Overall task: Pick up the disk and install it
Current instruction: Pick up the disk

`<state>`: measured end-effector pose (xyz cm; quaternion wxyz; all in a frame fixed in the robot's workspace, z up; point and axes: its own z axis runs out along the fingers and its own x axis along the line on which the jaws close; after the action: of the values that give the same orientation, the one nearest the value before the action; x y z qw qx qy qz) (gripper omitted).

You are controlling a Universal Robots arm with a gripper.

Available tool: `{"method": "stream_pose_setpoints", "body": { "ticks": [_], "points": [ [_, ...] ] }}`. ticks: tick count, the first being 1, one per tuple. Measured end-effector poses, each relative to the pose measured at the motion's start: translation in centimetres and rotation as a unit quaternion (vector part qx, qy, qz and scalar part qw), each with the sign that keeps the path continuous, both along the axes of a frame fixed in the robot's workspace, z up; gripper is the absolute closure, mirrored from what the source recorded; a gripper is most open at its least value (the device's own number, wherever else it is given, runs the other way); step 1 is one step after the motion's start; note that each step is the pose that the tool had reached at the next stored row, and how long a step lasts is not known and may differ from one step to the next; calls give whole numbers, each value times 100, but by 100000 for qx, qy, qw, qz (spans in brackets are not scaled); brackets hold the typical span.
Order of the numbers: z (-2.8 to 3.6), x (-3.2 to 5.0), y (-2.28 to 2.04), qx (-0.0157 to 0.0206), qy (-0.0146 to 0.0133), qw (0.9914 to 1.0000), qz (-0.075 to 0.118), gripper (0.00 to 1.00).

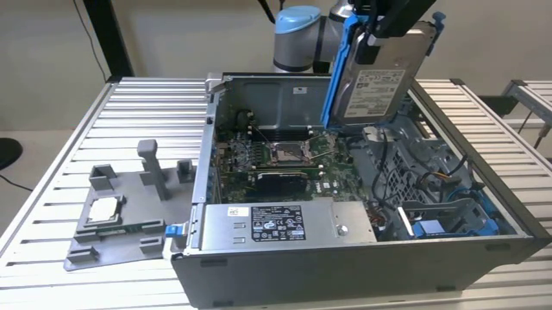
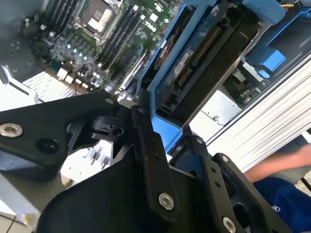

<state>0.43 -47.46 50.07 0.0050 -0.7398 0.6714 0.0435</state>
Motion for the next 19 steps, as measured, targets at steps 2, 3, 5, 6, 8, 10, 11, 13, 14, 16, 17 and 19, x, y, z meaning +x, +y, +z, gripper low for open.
{"method": "stream_pose_setpoints", "body": {
  "ticks": [2, 3, 5, 6, 8, 10, 11, 13, 14, 16, 17, 19],
  "points": [
    [0, 38, -37, -3, 9, 100000, -1, 100],
    [0, 56, -55, 3, 13, 100000, 0, 100],
    [0, 94, -93, 0, 21, 100000, 1, 100],
    [0, 112, -113, 2, 26, 100000, -2, 100],
    [0, 143, -152, 0, 35, 100000, 1, 100],
    [0, 171, -191, 2, 43, 100000, -3, 100],
    [0, 184, -212, 3, 47, 100000, -8, 100],
    [0, 209, -251, 1, 54, 100000, -14, 100],
    [0, 220, -271, 2, 56, 100000, -18, 100],
    [0, 240, -310, 1, 57, 100000, -38, 100],
    [0, 249, -329, 1, 60, 100000, -45, 100],
    [0, 269, -369, 0, 63, 100000, -67, 100]
  ]
}}
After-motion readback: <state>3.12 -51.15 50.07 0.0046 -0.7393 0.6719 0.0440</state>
